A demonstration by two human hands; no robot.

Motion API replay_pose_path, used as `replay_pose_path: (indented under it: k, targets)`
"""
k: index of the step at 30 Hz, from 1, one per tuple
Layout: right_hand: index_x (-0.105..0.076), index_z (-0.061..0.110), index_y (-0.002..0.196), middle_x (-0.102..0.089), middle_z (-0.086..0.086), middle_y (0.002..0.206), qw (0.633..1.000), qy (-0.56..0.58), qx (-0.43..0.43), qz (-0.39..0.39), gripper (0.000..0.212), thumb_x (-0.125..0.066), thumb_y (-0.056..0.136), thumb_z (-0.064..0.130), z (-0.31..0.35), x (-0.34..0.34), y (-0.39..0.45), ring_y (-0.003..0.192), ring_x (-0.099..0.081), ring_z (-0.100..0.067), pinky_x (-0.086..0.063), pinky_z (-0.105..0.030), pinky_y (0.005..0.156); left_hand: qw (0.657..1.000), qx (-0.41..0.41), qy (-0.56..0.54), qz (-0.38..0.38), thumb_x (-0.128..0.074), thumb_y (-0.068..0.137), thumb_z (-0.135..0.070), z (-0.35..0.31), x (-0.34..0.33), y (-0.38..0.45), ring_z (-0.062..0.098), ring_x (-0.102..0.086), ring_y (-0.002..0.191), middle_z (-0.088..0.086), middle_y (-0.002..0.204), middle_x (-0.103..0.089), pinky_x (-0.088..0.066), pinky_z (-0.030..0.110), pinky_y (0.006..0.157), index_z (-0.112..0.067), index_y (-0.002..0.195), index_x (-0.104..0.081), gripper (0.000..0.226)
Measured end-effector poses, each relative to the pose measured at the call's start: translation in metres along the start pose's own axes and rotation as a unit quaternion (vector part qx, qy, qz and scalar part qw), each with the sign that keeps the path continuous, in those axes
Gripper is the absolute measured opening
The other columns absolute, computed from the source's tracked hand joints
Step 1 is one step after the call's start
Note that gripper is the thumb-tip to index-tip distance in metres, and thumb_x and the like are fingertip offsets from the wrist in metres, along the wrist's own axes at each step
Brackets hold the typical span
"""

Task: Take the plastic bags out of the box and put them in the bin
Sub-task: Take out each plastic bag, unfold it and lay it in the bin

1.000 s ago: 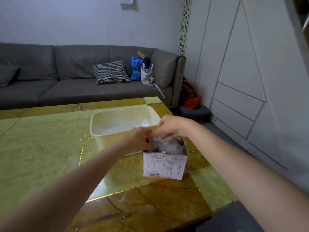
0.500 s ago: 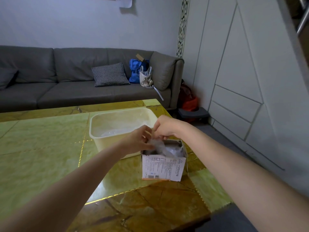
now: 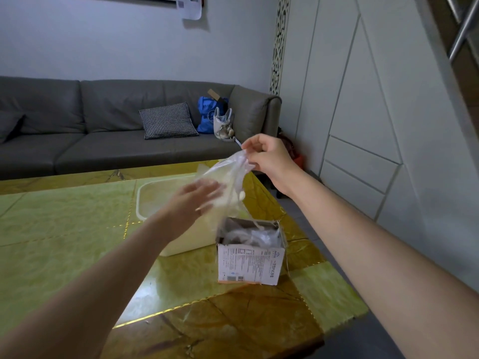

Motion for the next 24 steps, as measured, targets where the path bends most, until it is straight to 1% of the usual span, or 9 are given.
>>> replay_pose_path:
  k: [3,6,8,11,13,15,18,22,24]
  targets:
    - [-0.058,0.010,0.077,-0.054,-0.007,0.073,0.999,0.002,-0.018,0.033,0.038,-0.038,0.083,-0.023,-0.008,0.003,-0.005,0.063,-0.055,-0.016,-0.051,-0.021,0.058,0.995,-0.031,-0.041,-0.083,-0.044,0.095,-0.020,-0.008,0.008,0.004,0.009,-0.063,0.092,-0.006,0.086,-0.071,-0.044,0.026,0.091,-0.012,0.093,-0.060,0.018]
    - [-0.058,0.010,0.087,-0.054,-0.007,0.083,0.994,0.001,-0.041,0.104,0.031,-0.050,0.082,-0.019,-0.008,-0.001,-0.012,0.069,-0.058,-0.019,-0.052,-0.026,0.064,0.984,-0.042,-0.025,-0.174,-0.048,0.095,-0.020,-0.020,0.011,0.007,0.010,-0.060,0.069,0.001,0.071,-0.063,-0.052,0.016,0.061,-0.013,0.086,-0.058,0.015]
    - [-0.056,0.014,0.105,-0.057,-0.005,0.093,0.980,0.101,-0.089,0.147,0.031,-0.063,0.083,-0.006,-0.008,-0.003,-0.016,0.077,-0.061,-0.020,-0.053,-0.031,0.070,0.980,-0.052,0.017,-0.192,-0.051,0.094,-0.022,-0.029,0.010,0.009,0.008,-0.053,0.059,0.001,0.070,-0.056,-0.047,0.013,0.047,-0.016,0.089,-0.060,0.012]
    - [-0.046,0.022,0.131,-0.060,-0.009,0.121,0.952,0.161,-0.171,0.195,0.063,-0.073,0.075,0.026,-0.014,-0.006,-0.013,0.095,-0.064,-0.028,-0.053,-0.039,0.084,0.984,-0.064,0.040,-0.163,-0.049,0.095,-0.024,-0.044,0.006,0.012,0.002,-0.055,0.049,-0.007,0.065,-0.062,-0.047,0.014,0.044,-0.021,0.090,-0.064,0.016]
    - [-0.042,0.025,0.138,-0.051,-0.011,0.135,0.938,0.140,-0.205,0.240,0.080,-0.070,0.067,0.049,-0.019,-0.012,-0.013,0.107,-0.063,-0.031,-0.050,-0.040,0.091,0.985,-0.062,0.087,-0.133,-0.046,0.096,-0.021,-0.050,0.004,0.011,0.006,-0.056,0.056,-0.004,0.073,-0.062,-0.049,0.016,0.047,-0.019,0.100,-0.064,0.019]
    - [-0.041,0.025,0.139,-0.052,-0.014,0.135,0.916,0.195,-0.225,0.270,0.085,-0.062,0.065,0.062,-0.023,-0.017,-0.013,0.112,-0.062,-0.033,-0.048,-0.044,0.096,0.984,-0.061,0.125,-0.110,-0.046,0.095,-0.018,-0.053,0.005,0.010,0.010,-0.052,0.059,0.000,0.080,-0.060,-0.048,0.015,0.045,-0.020,0.102,-0.064,0.019]
    - [-0.046,0.018,0.133,-0.060,-0.017,0.122,0.890,0.293,-0.217,0.274,0.069,-0.062,0.072,0.048,-0.019,-0.023,-0.014,0.108,-0.062,-0.033,-0.051,-0.045,0.093,0.976,-0.067,0.184,-0.090,-0.051,0.090,-0.022,-0.055,0.011,0.010,0.012,-0.045,0.054,0.012,0.087,-0.061,-0.045,0.018,0.043,-0.030,0.087,-0.064,0.016]
    - [-0.056,0.014,0.108,-0.065,-0.011,0.094,0.931,0.252,-0.168,0.202,0.027,-0.061,0.085,0.000,-0.008,-0.038,-0.001,0.076,-0.063,-0.019,-0.056,-0.028,0.064,0.971,-0.051,0.218,-0.089,-0.058,0.082,-0.034,-0.057,0.027,0.012,0.015,-0.044,0.057,0.010,0.084,-0.062,-0.041,0.022,0.048,-0.028,0.099,-0.066,0.020]
    - [-0.057,0.013,0.092,-0.061,-0.009,0.090,0.957,0.222,-0.141,0.125,0.019,-0.058,0.087,-0.005,-0.005,-0.042,0.012,0.076,-0.060,-0.020,-0.053,-0.030,0.067,0.974,-0.016,0.223,-0.036,-0.062,0.074,-0.039,-0.057,0.036,0.012,0.007,-0.039,0.050,-0.001,0.066,-0.054,-0.035,0.018,0.045,-0.024,0.102,-0.066,0.032]
Point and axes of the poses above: each hand's wrist, its own y-axis towards the middle knuckle, its own x-axis out of the back of the hand, z = x × y, the point moved 2 cm from there along y, towards the middle knuckle
